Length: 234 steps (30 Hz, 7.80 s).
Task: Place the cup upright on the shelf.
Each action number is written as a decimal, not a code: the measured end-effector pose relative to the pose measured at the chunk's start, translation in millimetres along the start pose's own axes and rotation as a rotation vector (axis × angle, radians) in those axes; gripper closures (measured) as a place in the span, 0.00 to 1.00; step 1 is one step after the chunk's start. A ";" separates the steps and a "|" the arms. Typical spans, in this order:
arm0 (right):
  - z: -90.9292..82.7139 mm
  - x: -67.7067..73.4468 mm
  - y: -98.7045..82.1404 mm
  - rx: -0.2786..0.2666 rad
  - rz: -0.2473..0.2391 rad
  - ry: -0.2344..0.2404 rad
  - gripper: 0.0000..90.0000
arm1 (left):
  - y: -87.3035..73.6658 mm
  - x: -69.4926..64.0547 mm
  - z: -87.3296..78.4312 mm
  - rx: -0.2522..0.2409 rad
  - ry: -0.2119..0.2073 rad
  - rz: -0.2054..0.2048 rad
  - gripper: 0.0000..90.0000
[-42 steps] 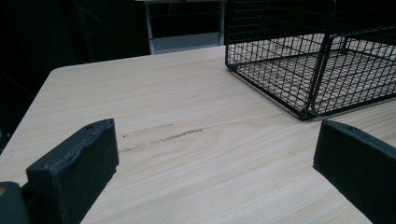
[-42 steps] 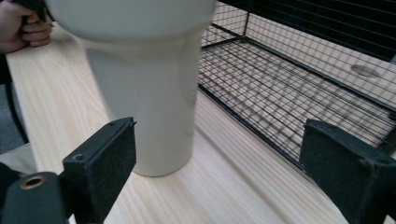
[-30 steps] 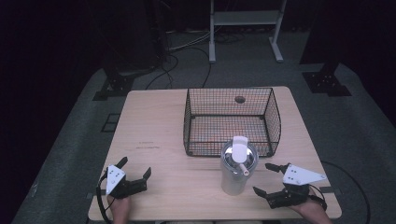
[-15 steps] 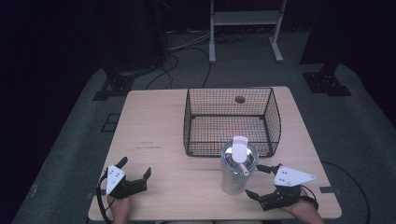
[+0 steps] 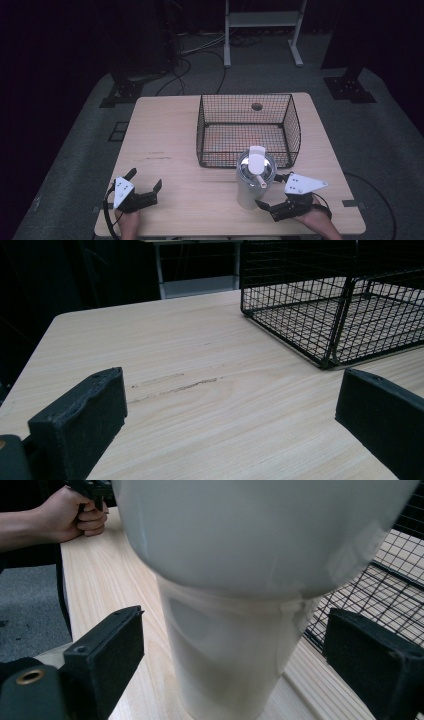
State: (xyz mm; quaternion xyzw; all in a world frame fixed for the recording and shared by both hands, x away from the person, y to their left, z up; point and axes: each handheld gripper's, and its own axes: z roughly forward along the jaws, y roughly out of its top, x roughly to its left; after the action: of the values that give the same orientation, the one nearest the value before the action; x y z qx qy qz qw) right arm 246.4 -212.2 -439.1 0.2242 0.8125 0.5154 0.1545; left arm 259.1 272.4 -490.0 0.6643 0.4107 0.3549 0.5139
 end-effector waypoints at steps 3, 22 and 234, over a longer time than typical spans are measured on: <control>3.1 -0.5 0.5 0.000 -0.003 -0.001 0.10 | 0.0 -0.1 0.1 -0.001 0.000 0.001 0.00; 24.8 -2.7 2.1 -0.064 0.013 0.004 0.09 | -0.1 0.5 -0.6 -0.006 -0.002 -0.007 0.00; 191.1 -162.1 111.8 0.079 0.046 0.070 0.10 | -0.6 3.9 -2.1 -0.029 -0.022 -0.028 0.00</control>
State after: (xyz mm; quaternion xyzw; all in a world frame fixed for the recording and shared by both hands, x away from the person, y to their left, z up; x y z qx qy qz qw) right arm 499.5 -109.1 -414.9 0.2305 0.8319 0.4938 0.1052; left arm 258.7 276.9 -490.0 0.6548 0.4088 0.3464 0.5330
